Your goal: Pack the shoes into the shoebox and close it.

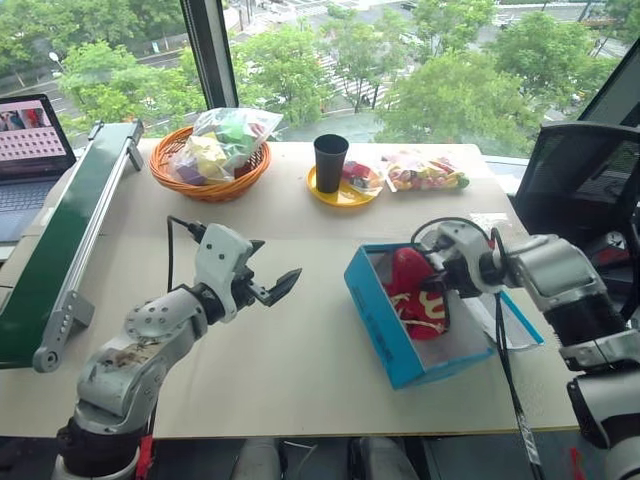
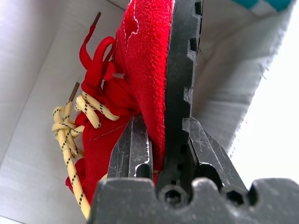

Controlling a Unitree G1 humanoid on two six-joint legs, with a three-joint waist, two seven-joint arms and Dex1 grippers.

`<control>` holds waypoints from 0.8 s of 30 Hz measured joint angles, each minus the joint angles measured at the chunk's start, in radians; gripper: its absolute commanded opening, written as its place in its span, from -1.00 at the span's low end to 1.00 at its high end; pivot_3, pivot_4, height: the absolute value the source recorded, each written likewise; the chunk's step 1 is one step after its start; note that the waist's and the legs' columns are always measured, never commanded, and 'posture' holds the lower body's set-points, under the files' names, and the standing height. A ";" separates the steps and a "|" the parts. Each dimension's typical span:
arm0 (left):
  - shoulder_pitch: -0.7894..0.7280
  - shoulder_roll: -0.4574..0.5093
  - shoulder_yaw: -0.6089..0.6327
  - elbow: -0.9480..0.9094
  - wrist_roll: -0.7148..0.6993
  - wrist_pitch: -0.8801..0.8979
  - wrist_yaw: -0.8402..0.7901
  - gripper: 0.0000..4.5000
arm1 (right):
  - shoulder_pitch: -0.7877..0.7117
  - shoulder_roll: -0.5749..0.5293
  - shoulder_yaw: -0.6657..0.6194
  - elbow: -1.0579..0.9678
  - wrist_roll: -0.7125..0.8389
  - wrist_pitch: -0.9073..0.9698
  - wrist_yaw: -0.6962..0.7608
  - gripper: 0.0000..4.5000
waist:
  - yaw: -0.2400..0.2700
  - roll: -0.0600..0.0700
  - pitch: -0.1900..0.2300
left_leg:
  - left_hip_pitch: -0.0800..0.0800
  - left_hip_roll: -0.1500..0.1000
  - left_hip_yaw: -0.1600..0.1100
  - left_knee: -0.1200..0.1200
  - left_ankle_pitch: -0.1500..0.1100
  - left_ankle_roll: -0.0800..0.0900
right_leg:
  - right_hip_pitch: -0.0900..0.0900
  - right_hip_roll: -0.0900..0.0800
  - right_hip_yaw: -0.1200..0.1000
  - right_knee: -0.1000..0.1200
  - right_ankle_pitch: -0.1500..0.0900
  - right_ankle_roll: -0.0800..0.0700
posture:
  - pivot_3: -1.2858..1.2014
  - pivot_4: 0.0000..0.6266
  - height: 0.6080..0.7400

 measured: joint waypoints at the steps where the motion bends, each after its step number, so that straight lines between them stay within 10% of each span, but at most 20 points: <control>1: 0.004 -0.002 0.000 -0.002 0.004 0.000 0.005 1.00 | -0.001 0.012 0.002 0.008 -0.009 -0.003 -0.009 -0.33 | -0.001 -0.001 -0.001 | 0.001 0.000 0.000 0.000 0.000 0.000 | 0.001 0.000 0.000 0.000 0.000 0.000 | 0.03 -0.52 0.95; 10: 0.016 -0.006 0.001 -0.034 0.008 0.007 0.018 1.00 | -0.011 0.118 0.011 0.051 -0.044 -0.012 -0.064 0.99 | -0.014 -0.002 -0.001 | 0.012 0.001 0.000 0.000 0.000 0.000 | 0.012 0.001 0.001 0.000 0.000 0.000 | 0.03 -0.52 0.95; 24: 0.072 0.068 0.078 -0.035 0.026 0.015 0.017 1.00 | -0.240 0.073 -0.008 -0.078 0.040 0.023 0.087 0.99 | -0.026 0.001 0.001 | 0.003 0.001 -0.001 -0.003 0.000 0.001 | -0.003 0.001 0.006 0.003 0.000 0.000 | 0.03 -0.52 0.95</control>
